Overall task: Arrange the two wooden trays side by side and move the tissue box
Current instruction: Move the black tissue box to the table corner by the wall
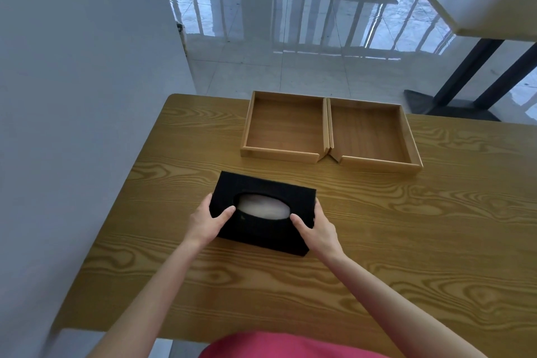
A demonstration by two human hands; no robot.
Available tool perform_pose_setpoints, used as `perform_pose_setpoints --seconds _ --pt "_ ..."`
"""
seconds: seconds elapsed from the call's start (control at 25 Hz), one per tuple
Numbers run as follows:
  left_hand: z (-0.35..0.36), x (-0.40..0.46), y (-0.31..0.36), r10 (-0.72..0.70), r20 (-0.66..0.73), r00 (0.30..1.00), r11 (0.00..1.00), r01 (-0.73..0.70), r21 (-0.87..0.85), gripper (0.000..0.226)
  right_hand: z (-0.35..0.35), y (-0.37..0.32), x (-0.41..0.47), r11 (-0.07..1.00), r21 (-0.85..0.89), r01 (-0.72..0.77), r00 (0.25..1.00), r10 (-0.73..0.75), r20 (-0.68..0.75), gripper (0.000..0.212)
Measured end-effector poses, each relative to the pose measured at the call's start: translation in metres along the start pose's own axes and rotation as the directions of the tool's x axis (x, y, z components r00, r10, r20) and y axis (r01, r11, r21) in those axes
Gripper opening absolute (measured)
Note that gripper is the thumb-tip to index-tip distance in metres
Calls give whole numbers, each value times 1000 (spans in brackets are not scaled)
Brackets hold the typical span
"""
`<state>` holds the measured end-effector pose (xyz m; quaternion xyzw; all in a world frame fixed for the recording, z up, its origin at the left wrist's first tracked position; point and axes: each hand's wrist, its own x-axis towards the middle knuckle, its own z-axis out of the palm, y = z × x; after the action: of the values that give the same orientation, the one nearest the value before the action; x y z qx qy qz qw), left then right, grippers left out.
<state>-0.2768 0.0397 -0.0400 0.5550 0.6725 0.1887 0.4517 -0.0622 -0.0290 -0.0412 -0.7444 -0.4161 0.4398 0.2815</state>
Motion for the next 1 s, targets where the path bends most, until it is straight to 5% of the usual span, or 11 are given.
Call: perform_pose_setpoints --seconds 0.24,0.6,1.0 --pt "-18 5 1 17 5 1000 1000 -17 -2 60 0 -19 13 998 -46 31 999 -31 15 73" --pt "-74 51 26 17 -70 997 998 -21 -52 88 7 -102 64 980 -68 189 982 -189 14 70" --pt "-128 128 65 93 -226 970 996 -92 15 61 34 -181 153 970 -107 219 975 -212 72 65"
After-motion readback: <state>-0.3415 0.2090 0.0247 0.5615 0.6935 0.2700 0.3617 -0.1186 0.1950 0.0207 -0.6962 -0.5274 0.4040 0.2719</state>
